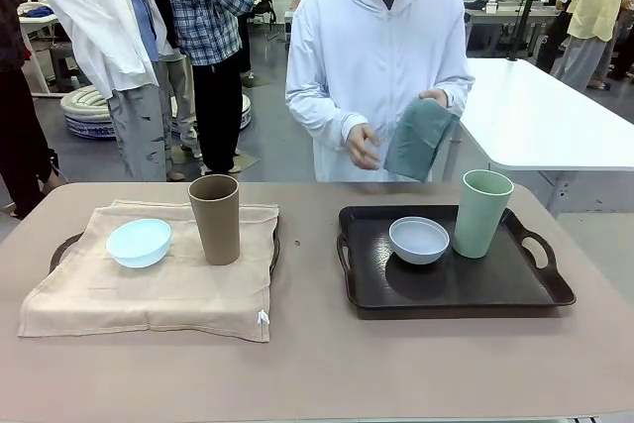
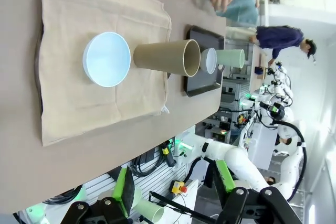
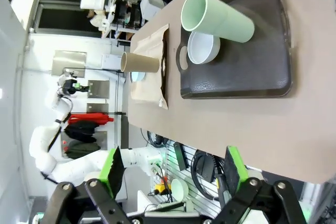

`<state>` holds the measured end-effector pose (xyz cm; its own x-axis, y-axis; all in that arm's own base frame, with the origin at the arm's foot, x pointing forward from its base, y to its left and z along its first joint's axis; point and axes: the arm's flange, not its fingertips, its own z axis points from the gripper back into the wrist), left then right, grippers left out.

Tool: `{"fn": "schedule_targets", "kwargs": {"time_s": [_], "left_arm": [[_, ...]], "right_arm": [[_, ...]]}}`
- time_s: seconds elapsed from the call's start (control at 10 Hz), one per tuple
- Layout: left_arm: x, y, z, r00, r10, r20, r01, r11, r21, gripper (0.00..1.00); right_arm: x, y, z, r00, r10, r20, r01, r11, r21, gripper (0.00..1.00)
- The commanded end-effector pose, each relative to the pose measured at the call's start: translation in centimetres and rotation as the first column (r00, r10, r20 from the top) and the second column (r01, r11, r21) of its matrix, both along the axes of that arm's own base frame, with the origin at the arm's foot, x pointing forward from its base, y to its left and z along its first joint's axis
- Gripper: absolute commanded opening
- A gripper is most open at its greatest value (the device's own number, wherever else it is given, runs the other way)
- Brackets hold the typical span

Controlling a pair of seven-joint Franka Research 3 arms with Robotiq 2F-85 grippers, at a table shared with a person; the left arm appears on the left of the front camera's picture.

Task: Set up a tray with a mat and arrange the tableware.
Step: Pick up the Picnic Bowl and Reusable plastic cup from the Handle tray in front of the human's position and hold them in the air.

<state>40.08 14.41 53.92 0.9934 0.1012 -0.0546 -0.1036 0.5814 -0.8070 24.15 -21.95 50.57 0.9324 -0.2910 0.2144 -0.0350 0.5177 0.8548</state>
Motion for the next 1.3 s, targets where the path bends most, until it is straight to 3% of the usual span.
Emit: {"fn": "schedule_targets", "kwargs": {"time_s": [0.0, 0.3, 0.4, 0.5, 0.6, 0.7, 0.9, 1.2], "left_arm": [[1.2, -4.2, 3.1, 0.997, -0.072, -0.015, 0.073, 0.993, 0.093, 0.81], [1.0, -12.5, 9.2, 0.994, -0.110, -0.019, 0.111, 0.951, 0.288, 0.81], [1.0, -15.2, 10.3, 0.992, -0.123, -0.020, 0.123, 0.933, 0.338, 0.81], [1.2, -17.7, 11.0, 0.990, -0.135, -0.030, 0.136, 0.914, 0.383, 0.81], [1.5, -19.7, 11.6, 0.990, -0.130, -0.045, 0.137, 0.895, 0.424, 0.81], [2.0, -22.2, 12.0, 0.990, -0.128, -0.064, 0.143, 0.875, 0.462, 0.81], [2.5, -27.6, 12.1, 0.983, -0.149, -0.109, 0.185, 0.819, 0.544, 0.81], [3.5, -33.6, 11.2, 0.967, -0.189, -0.173, 0.255, 0.776, 0.577, 0.81]], "right_arm": [[2.7, -0.3, 0.9, 0.988, -0.007, 0.153, 0.027, 0.991, -0.131, 1.00], [5.7, -1.2, 2.3, 0.898, 0.103, 0.428, 0.134, 0.861, -0.490, 1.00], [6.7, -1.2, 2.6, 0.866, 0.132, 0.483, 0.190, 0.806, -0.561, 1.00], [7.3, -0.8, 3.0, 0.848, 0.208, 0.487, 0.159, 0.777, -0.609, 1.00], [7.9, -0.3, 3.3, 0.856, 0.279, 0.435, 0.091, 0.747, -0.658, 1.00], [8.4, 0.0, 3.7, 0.862, 0.379, 0.337, -0.044, 0.717, -0.695, 1.00], [8.9, -0.4, 5.1, 0.835, 0.524, 0.171, -0.281, 0.672, -0.685, 1.00], [9.0, -2.2, 7.3, 0.770, 0.626, 0.122, -0.425, 0.646, -0.634, 1.00]]}}
